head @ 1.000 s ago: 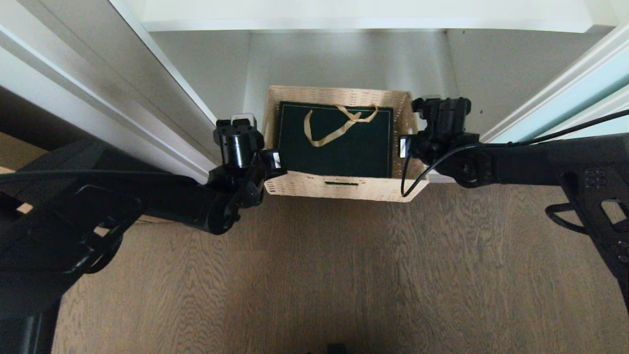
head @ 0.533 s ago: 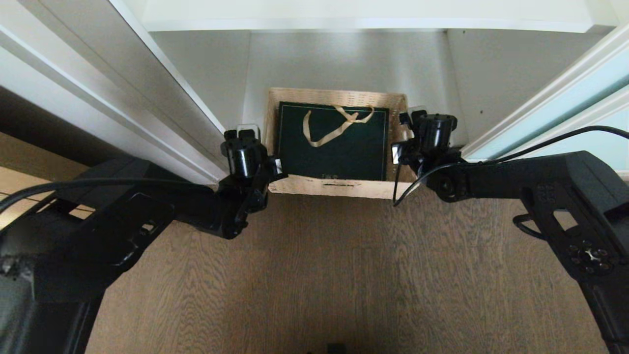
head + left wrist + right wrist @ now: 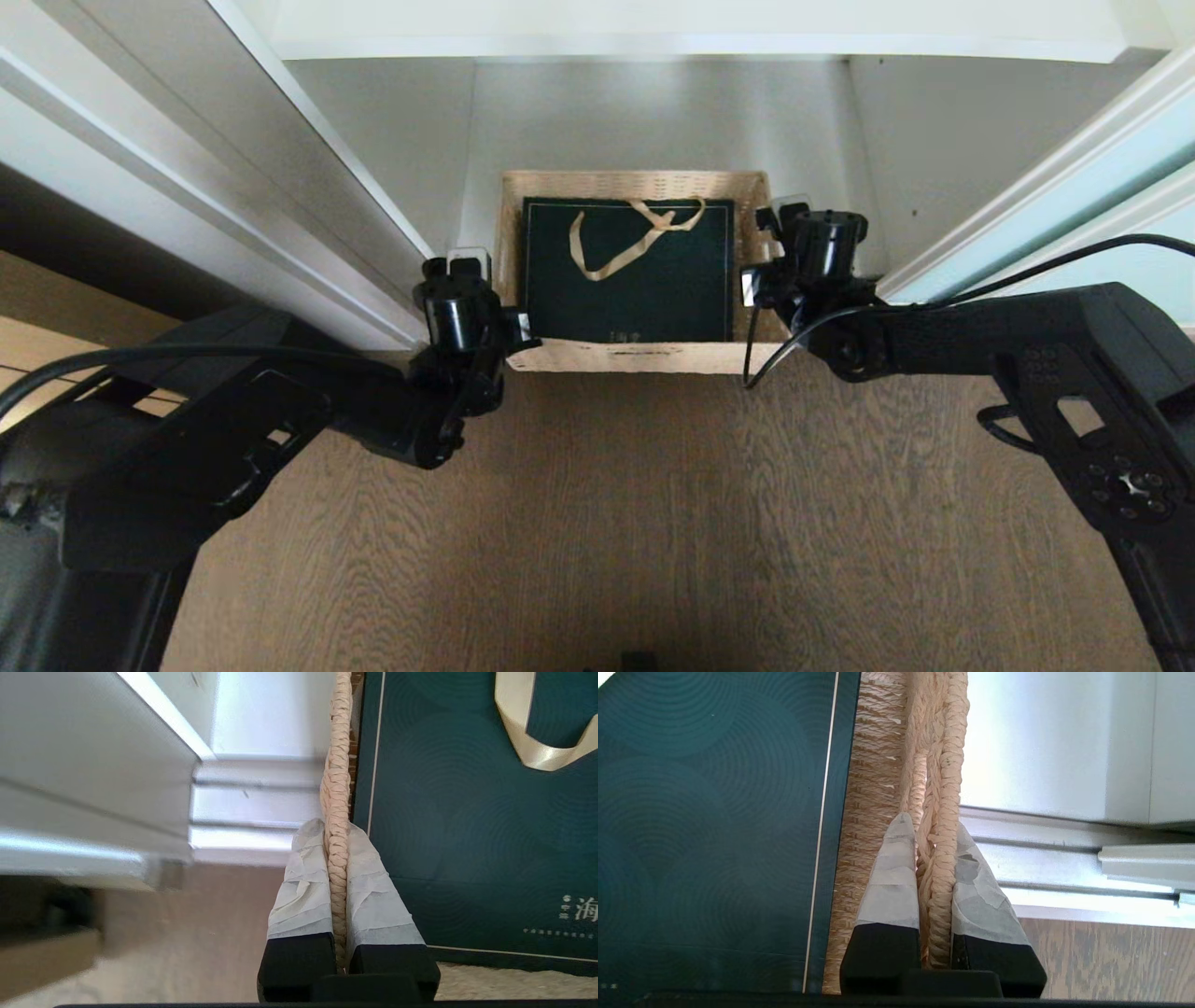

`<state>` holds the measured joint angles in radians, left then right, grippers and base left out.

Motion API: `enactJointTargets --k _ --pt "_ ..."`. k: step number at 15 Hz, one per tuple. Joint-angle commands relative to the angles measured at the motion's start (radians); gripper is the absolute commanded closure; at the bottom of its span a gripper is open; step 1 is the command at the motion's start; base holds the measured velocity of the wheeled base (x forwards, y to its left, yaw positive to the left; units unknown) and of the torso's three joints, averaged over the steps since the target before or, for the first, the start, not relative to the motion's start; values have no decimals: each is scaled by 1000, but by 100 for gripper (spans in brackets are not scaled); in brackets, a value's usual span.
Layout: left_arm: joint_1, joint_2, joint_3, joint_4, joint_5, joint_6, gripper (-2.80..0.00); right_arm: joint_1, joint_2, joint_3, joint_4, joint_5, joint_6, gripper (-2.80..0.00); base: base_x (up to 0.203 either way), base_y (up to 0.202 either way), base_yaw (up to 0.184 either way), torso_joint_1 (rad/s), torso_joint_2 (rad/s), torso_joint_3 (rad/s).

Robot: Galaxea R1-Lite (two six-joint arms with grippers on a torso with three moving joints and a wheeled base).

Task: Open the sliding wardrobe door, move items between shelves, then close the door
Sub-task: Place the basket on the lower shelf

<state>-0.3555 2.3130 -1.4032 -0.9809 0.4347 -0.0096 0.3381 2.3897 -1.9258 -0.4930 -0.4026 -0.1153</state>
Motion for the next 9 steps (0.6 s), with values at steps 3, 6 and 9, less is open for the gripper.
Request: enactJointTargets --k 3,6,9 --pt "0 -13 1 1 4 16 0 -1 -27 7 -2 -4 -1 0 0 0 0 0 0 0" --pt "-2 -15 3 2 4 17 0 -1 -33 5 -1 -5 -3 0 90 0 -1 -1 3 2" --pt "-1 -17 2 -3 5 18 0 -1 -35 5 -4 -5 -2 0 196 0 0 2 4 1"
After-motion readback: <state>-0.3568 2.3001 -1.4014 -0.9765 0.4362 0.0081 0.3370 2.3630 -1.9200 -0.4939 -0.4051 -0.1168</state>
